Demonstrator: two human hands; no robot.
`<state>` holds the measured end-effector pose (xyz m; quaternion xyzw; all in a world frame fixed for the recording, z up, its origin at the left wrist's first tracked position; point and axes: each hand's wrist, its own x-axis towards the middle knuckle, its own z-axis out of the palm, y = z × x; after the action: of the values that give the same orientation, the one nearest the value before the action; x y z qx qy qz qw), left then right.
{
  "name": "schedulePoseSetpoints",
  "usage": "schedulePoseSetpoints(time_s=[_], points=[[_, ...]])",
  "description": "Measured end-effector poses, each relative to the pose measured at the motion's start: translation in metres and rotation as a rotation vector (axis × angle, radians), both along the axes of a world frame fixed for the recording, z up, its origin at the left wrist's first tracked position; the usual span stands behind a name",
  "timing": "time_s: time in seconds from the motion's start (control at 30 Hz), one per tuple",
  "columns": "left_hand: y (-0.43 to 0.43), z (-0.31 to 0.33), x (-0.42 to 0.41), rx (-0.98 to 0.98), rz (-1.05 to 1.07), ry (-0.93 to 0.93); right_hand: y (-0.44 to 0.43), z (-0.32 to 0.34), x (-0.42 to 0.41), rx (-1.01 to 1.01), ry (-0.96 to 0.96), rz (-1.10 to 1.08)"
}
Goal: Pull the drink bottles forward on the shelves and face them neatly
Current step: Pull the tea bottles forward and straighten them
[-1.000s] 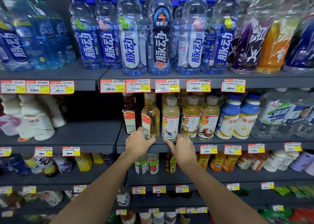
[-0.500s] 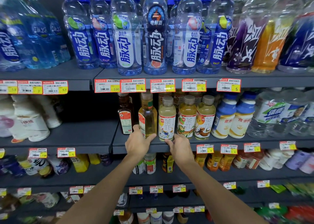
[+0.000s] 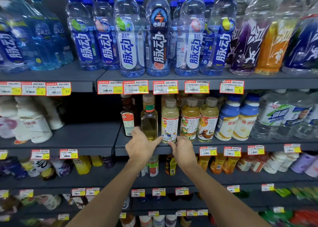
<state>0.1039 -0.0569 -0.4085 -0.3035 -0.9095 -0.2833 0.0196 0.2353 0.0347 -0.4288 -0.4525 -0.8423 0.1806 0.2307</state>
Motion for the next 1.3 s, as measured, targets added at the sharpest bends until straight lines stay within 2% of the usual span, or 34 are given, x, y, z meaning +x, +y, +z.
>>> schedulePoseSetpoints(time_s=[0.1, 0.2, 0.33, 0.4, 0.57, 0.7, 0.87, 1.03, 1.3], points=[[0.009, -0.001, 0.005, 0.045, 0.045, 0.032, 0.000, 0.002, 0.002, -0.010, 0.011, -0.005], [0.008, -0.009, -0.003, 0.142, -0.002, 0.034, 0.001, 0.003, 0.002, -0.011, 0.000, -0.008], [0.000, -0.016, -0.020, 0.311, -0.248, -0.125, 0.000, 0.004, 0.003, -0.003, -0.002, -0.006], [-0.004, -0.016, -0.021, 0.368, -0.290, -0.249, -0.001, 0.004, 0.004, 0.005, 0.001, 0.000], [-0.005, -0.018, -0.013, 0.433, -0.318, -0.260, -0.007, 0.012, -0.006, -0.026, -0.019, -0.097], [-0.004, -0.020, -0.010, 0.426, -0.317, -0.262, -0.012, 0.014, -0.019, -0.023, -0.071, -0.173], [-0.001, -0.022, -0.014, 0.409, -0.282, -0.299, -0.011, 0.010, -0.023, -0.027, -0.044, -0.190], [0.001, -0.022, -0.023, 0.363, -0.260, -0.289, -0.001, 0.010, -0.013, -0.101, -0.034, -0.090], [-0.006, -0.016, -0.042, 0.231, -0.437, -0.196, 0.016, 0.016, -0.003, -0.131, -0.075, 0.025]])
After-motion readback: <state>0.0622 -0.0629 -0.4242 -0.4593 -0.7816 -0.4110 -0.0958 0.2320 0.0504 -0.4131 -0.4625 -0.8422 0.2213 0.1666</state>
